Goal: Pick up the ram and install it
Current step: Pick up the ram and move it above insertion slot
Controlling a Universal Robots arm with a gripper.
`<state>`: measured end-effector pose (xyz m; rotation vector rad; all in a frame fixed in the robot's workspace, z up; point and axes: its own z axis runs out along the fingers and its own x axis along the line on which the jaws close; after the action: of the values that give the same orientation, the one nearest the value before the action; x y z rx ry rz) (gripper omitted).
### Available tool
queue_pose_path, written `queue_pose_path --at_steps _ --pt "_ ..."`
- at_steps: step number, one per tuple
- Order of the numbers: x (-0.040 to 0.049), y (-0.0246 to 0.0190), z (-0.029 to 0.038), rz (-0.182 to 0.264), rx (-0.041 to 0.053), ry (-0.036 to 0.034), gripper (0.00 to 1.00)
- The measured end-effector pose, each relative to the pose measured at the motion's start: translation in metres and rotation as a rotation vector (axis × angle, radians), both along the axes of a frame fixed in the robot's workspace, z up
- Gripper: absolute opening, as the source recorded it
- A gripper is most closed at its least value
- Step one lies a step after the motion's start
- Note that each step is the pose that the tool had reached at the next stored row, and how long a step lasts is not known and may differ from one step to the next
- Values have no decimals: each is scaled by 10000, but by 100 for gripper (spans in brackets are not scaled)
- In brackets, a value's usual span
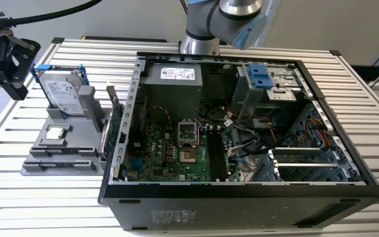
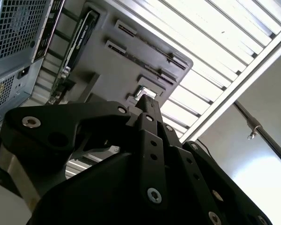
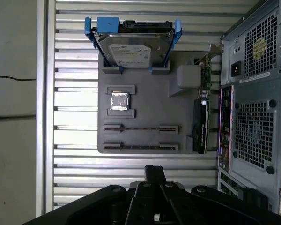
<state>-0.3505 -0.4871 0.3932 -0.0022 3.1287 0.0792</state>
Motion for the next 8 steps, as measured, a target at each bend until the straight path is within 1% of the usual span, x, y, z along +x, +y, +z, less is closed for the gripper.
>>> queue_pose_path --at_steps 4,8 --pt "0 0 0 4 0 2 0" --pt "0 0 0 208 -4 2 0"
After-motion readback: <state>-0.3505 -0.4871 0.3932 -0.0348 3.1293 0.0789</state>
